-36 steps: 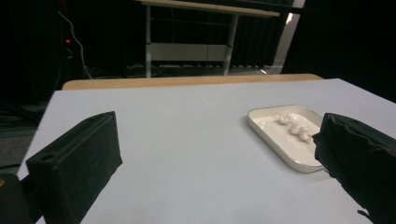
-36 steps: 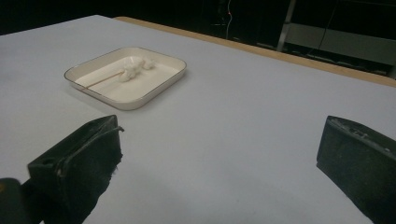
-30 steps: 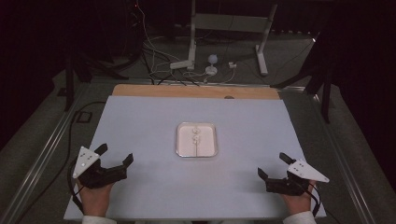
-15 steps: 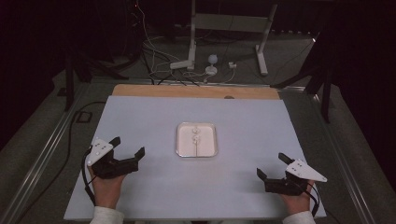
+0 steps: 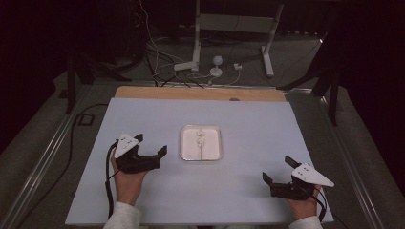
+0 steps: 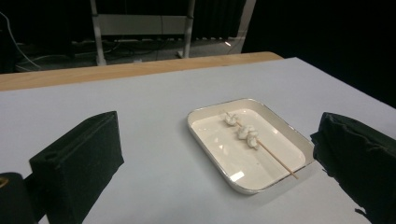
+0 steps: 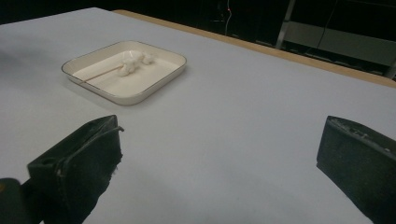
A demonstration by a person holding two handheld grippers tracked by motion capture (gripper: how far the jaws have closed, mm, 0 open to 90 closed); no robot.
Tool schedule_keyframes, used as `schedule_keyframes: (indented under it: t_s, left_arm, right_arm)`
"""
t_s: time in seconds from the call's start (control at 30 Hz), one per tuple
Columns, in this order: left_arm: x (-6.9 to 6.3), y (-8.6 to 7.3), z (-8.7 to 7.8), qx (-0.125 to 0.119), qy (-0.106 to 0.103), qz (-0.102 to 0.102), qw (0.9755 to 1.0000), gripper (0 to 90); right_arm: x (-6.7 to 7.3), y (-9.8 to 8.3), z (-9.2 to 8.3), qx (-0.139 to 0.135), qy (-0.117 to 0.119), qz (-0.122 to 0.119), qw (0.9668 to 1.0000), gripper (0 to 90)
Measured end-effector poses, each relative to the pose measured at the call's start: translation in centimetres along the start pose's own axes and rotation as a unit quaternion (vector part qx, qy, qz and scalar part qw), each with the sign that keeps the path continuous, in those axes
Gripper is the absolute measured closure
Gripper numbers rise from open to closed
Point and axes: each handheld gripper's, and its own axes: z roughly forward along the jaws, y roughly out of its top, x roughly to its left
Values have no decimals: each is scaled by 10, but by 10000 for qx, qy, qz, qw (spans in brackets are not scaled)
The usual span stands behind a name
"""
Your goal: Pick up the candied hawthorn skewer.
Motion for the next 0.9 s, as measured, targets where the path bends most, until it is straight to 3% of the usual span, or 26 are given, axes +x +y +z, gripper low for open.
schedule_keyframes:
  t_s: [0.67,0.9]
  left_arm:
    - [-18,-5,50,233,-130,81,9996,20]
    - [-25,-9,67,326,-167,19,9993,29]
  right_arm:
    - [0,0,0,3,-5,7,10000,0]
    - [0,0,0,25,-10,-6,10000,0]
